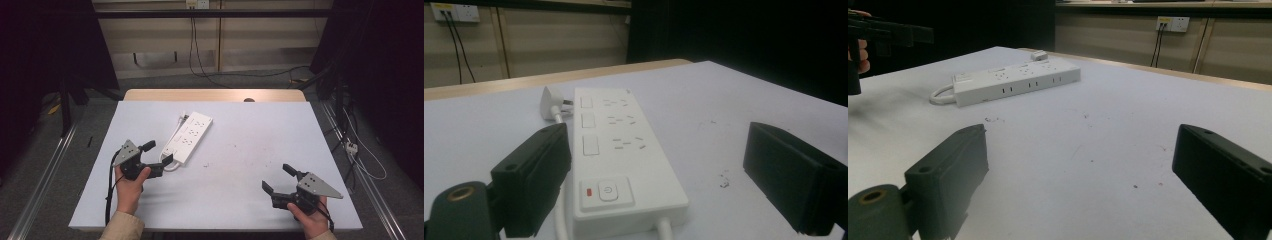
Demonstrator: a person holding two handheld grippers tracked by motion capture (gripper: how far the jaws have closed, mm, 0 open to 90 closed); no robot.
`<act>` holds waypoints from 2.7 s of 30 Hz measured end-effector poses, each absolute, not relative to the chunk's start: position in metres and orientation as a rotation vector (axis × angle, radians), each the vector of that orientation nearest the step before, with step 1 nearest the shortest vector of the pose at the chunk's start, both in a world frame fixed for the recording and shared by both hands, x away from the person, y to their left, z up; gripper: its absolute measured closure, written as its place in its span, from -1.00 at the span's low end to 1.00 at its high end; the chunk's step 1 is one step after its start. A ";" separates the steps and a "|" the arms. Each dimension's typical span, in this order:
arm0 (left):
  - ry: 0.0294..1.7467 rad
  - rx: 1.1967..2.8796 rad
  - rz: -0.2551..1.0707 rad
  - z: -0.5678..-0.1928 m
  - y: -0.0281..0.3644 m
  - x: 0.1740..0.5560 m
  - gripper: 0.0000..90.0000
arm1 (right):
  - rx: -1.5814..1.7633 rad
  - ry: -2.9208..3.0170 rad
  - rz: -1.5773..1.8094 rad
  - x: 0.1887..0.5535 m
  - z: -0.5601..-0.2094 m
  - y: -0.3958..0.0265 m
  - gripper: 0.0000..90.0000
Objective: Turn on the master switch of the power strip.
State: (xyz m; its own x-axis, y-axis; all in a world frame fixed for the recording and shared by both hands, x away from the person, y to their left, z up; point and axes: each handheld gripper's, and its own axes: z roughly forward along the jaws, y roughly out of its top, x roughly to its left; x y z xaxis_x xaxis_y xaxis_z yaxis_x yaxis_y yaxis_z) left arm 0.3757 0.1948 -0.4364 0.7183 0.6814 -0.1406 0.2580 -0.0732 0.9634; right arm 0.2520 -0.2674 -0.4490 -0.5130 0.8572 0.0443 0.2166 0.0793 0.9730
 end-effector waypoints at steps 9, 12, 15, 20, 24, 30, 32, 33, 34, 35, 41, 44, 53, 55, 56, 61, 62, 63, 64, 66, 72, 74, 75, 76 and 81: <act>0.791 1.662 0.423 -0.436 0.194 0.380 -0.65 | 1.061 1.800 1.463 0.252 -0.449 -0.267 -0.83; 0.798 1.664 0.425 -0.437 0.193 0.382 -0.58 | 1.062 1.799 1.464 0.252 -0.449 -0.267 -0.83; 0.804 1.670 0.427 -0.437 0.193 0.384 -0.51 | 1.061 1.799 1.464 0.252 -0.449 -0.267 -0.83; 0.817 1.687 0.442 -0.437 0.193 0.386 -0.34 | 1.060 1.798 1.465 0.252 -0.449 -0.267 -0.83; 0.834 1.698 0.448 -0.438 0.192 0.389 -0.22 | 1.059 1.796 1.463 0.252 -0.449 -0.268 -0.83; 0.835 1.709 0.456 -0.439 0.189 0.392 -0.10 | 1.058 1.795 1.465 0.252 -0.448 -0.268 -0.83; 0.840 1.714 0.460 -0.439 0.189 0.394 -0.07 | 1.059 1.795 1.465 0.252 -0.448 -0.268 -0.83; 0.840 1.714 0.460 -0.439 0.189 0.394 -0.05 | 1.059 1.795 1.465 0.252 -0.448 -0.268 -0.83; 0.843 1.710 0.459 -0.439 0.188 0.395 -0.05 | 1.059 1.794 1.464 0.252 -0.448 -0.268 -0.83; 0.848 1.710 0.455 -0.440 0.188 0.395 -0.05 | 1.059 1.794 1.464 0.252 -0.448 -0.268 -0.83; 0.849 1.734 0.463 -0.439 0.185 0.398 0.07 | 1.058 1.793 1.464 0.252 -0.448 -0.268 -0.83; 0.850 1.740 0.465 -0.440 0.184 0.399 0.12 | 1.056 1.793 1.465 0.252 -0.448 -0.268 -0.83; 0.852 1.748 0.464 -0.440 0.184 0.401 0.27 | 1.056 1.794 1.465 0.252 -0.448 -0.268 -0.83; 0.858 1.749 0.464 -0.440 0.183 0.402 0.28 | 1.057 1.793 1.467 0.252 -0.448 -0.268 -0.83; 0.856 1.751 0.463 -0.440 0.183 0.402 0.30 | 1.055 1.794 1.466 0.252 -0.448 -0.268 -0.83; 0.858 1.759 0.456 -0.440 0.182 0.403 0.39 | 1.056 1.794 1.463 0.252 -0.448 -0.268 -0.83; 0.859 1.765 0.455 -0.439 0.182 0.403 0.39 | 1.056 1.794 1.463 0.252 -0.448 -0.268 -0.83; 0.855 1.771 0.452 -0.439 0.182 0.403 0.41 | 1.055 1.793 1.464 0.252 -0.448 -0.268 -0.83; 0.855 1.771 0.449 -0.439 0.181 0.404 0.41 | 1.055 1.793 1.464 0.252 -0.448 -0.268 -0.83; 0.856 1.773 0.444 -0.439 0.180 0.404 0.44 | 1.056 1.793 1.463 0.252 -0.448 -0.268 -0.83; 0.861 1.783 0.433 -0.440 0.180 0.405 0.51 | 1.054 1.794 1.463 0.252 -0.448 -0.268 -0.83; 0.862 1.784 0.430 -0.440 0.180 0.406 0.54 | 1.053 1.793 1.464 0.252 -0.448 -0.268 -0.83; 0.863 1.785 0.426 -0.440 0.180 0.406 0.56 | 1.053 1.793 1.465 0.252 -0.448 -0.268 -0.83; 0.865 1.783 0.424 -0.440 0.180 0.406 0.56 | 1.053 1.793 1.465 0.252 -0.448 -0.268 -0.83; 0.875 1.776 0.408 -0.441 0.181 0.406 0.60 | 1.056 1.792 1.464 0.252 -0.448 -0.269 -0.83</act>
State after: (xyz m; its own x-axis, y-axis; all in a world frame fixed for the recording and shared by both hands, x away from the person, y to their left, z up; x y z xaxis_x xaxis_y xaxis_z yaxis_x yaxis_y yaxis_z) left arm 0.4064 0.1806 -0.4406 0.6724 0.7278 -0.1350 0.3640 -0.1664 0.9164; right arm 0.2518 -0.2686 -0.4477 -0.5119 0.8581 0.0396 0.2101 0.0803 0.9744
